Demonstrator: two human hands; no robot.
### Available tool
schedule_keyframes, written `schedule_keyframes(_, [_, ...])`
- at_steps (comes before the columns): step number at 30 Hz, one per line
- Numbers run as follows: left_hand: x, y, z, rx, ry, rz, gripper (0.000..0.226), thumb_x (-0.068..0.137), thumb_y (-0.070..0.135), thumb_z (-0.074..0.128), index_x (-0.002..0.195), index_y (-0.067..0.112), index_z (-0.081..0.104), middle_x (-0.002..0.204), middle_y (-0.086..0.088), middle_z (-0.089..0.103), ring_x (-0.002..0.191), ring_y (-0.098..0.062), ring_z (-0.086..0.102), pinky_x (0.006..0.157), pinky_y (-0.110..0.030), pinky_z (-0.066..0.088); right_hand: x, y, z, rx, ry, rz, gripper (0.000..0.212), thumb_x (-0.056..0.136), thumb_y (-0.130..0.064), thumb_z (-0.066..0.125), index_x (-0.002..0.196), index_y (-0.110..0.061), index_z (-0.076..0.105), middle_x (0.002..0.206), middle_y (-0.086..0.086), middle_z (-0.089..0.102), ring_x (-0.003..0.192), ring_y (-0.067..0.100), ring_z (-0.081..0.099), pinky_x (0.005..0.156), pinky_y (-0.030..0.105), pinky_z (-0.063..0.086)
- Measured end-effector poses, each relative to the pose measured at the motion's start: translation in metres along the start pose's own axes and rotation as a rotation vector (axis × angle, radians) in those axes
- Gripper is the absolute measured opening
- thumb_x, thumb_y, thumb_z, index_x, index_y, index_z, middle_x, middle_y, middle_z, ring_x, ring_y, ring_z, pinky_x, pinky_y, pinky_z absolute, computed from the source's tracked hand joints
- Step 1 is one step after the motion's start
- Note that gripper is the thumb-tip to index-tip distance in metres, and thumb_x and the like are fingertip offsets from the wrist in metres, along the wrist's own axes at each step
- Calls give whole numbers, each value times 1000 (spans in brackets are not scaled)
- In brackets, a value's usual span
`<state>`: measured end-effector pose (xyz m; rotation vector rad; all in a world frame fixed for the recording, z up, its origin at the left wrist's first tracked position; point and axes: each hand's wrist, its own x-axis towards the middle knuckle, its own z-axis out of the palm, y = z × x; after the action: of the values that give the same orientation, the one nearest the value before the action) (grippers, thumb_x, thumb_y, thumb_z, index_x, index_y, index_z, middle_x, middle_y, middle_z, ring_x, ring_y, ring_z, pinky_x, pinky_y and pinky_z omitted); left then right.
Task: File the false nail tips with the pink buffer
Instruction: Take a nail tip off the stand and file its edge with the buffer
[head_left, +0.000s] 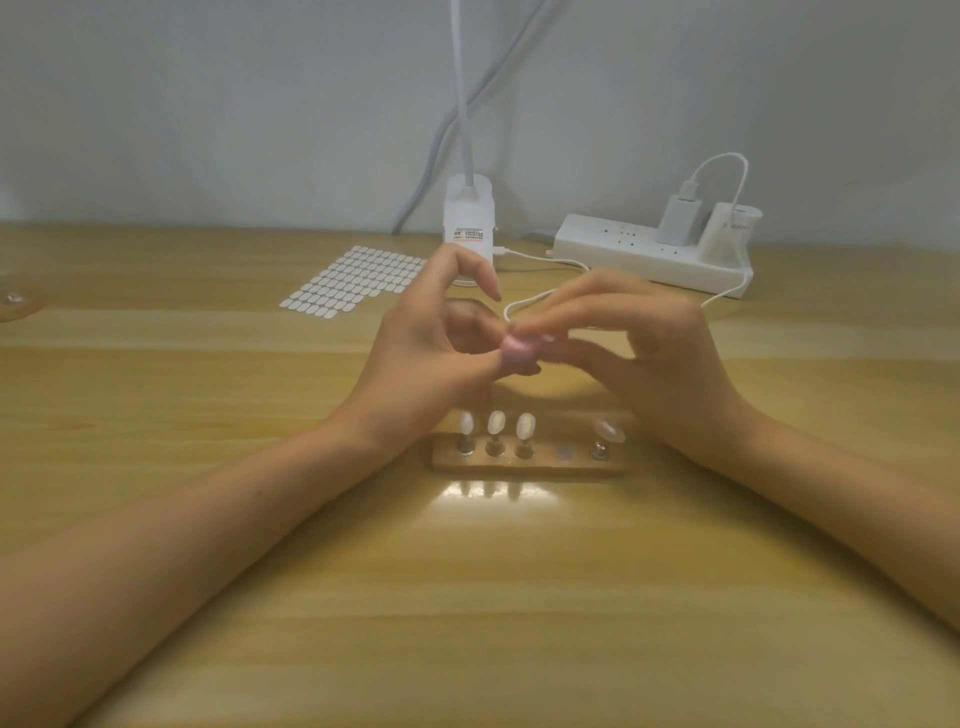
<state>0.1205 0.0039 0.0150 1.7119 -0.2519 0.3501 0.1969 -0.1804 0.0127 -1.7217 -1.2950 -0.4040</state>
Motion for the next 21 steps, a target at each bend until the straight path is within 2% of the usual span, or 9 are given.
schedule_keyframes(2, [1,0,0,-16,3,-17,45,82,2,82,101,18,45,77,-6,77,78,-25,77,54,-21,52,2,3,-3,-13,43,60,15,88,-12,75,103,-13,77,96,4,74,90,14,67,78,31,51])
schedule_keyframes(6, [1,2,0,-29,-13,-17,42,83,4,80,99,18,45,70,1,74,66,-15,73,54,-17,49,0,3,-1,-21,-21,-2,18,87,-9,77,104,-9,77,97,10,72,91,22,69,82,29,52])
schedule_keyframes(8, [0,2,0,-25,-6,-15,42,82,2,81,100,17,45,75,-5,76,73,-19,76,55,-16,50,1,5,-4,-34,29,51,16,87,-9,77,103,-12,77,96,4,74,89,13,67,78,26,50])
schedule_keyframes(10, [0,3,1,11,-7,7,43,81,-1,81,100,16,46,77,-8,77,71,-16,75,57,-14,48,1,5,-4,-23,41,57,17,87,-9,77,103,-14,76,96,5,74,89,12,66,77,24,48])
schedule_keyframes(12, [0,3,2,34,-11,19,44,80,0,82,99,17,47,77,-10,77,71,-19,75,57,-14,47,0,4,-2,1,-5,4,20,87,-7,76,107,-13,74,98,10,72,92,19,69,82,26,51])
schedule_keyframes(15, [-1,4,2,26,-11,10,43,81,-1,81,101,17,47,79,-9,78,75,-20,76,57,-13,48,0,5,-5,-29,34,34,19,87,-8,76,106,-12,76,97,5,73,90,13,68,80,26,51])
schedule_keyframes(19, [-2,4,2,10,-22,41,39,85,6,79,101,18,45,74,-3,75,75,-23,78,52,-14,49,0,2,-4,-26,-18,-30,18,88,-10,75,106,-11,76,99,9,73,93,22,70,81,34,55])
schedule_keyframes(21, [-3,4,2,27,-9,42,40,85,6,79,100,18,44,76,-7,75,76,-23,78,51,-16,49,0,1,-5,-50,12,8,17,88,-13,75,106,-14,75,98,5,73,91,17,69,78,37,54])
